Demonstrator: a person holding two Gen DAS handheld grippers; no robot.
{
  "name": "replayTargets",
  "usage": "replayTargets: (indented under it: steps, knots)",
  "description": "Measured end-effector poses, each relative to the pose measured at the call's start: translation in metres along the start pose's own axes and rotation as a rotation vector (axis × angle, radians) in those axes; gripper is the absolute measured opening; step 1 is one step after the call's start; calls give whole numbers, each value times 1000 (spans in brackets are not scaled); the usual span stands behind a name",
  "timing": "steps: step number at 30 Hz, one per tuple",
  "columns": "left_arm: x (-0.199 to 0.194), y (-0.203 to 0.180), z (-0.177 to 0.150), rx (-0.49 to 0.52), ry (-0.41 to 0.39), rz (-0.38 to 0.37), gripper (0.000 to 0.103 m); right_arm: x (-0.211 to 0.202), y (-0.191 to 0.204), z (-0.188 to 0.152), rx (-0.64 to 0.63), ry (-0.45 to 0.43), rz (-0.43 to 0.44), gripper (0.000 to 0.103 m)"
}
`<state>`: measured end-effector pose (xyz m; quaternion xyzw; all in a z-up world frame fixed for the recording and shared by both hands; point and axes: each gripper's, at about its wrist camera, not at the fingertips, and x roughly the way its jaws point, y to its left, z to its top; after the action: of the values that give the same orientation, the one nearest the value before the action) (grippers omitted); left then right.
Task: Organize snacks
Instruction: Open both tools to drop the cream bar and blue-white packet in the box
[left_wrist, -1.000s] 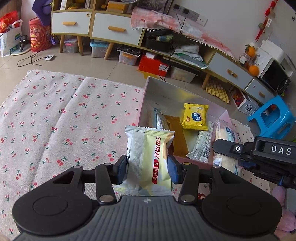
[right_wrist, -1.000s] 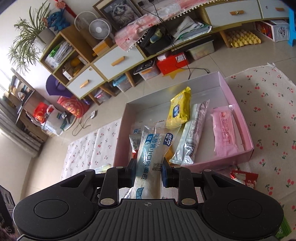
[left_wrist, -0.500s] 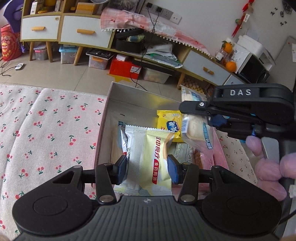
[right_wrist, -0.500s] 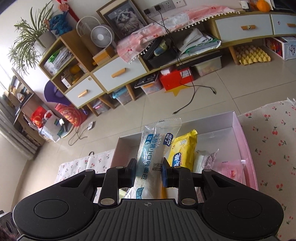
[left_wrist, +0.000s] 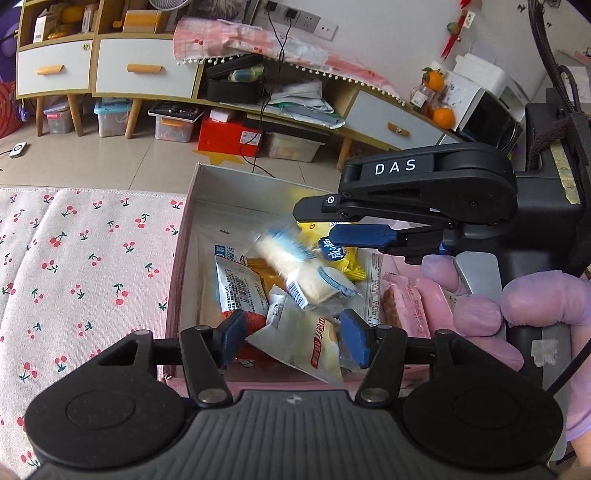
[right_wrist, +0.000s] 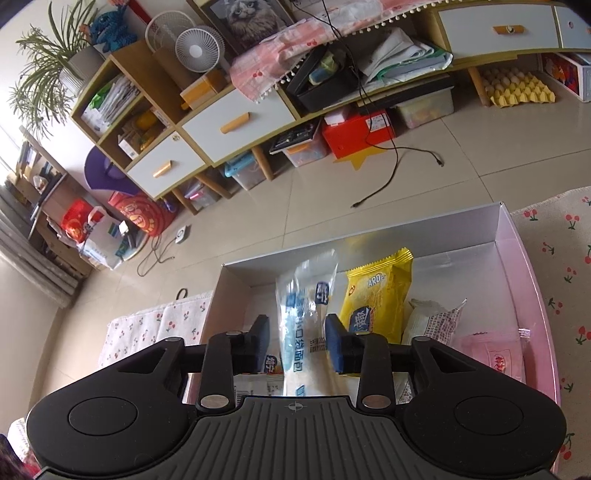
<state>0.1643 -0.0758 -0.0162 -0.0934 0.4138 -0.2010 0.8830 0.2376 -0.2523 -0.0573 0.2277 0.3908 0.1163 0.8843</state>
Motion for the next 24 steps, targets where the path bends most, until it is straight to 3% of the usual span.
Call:
replayTargets:
  steps: [3,5,8,13,16,24]
  knots:
    - [-1,-2,0,9,-3,4,62,-6,2,0,-2,-2,-2,42]
    - [-3,-5,-1,22,-2,13,62,-12,4,-1,-7,-13,-9,52]
    - [-8,-8,-2,29,2,22,72,-20,7,-3,-21,-15,-17,55]
    - [-20,-14,-3,28,4,36,74,-41,12,-9,-36,-29,-37,64]
    - [-29,-16,-6,25,10,44,81,-56,16,-14,-62,-43,-55,71]
    - [-54,-23,-11,61,-8,66,91,-89,22,-31,-101,-69,-85,80]
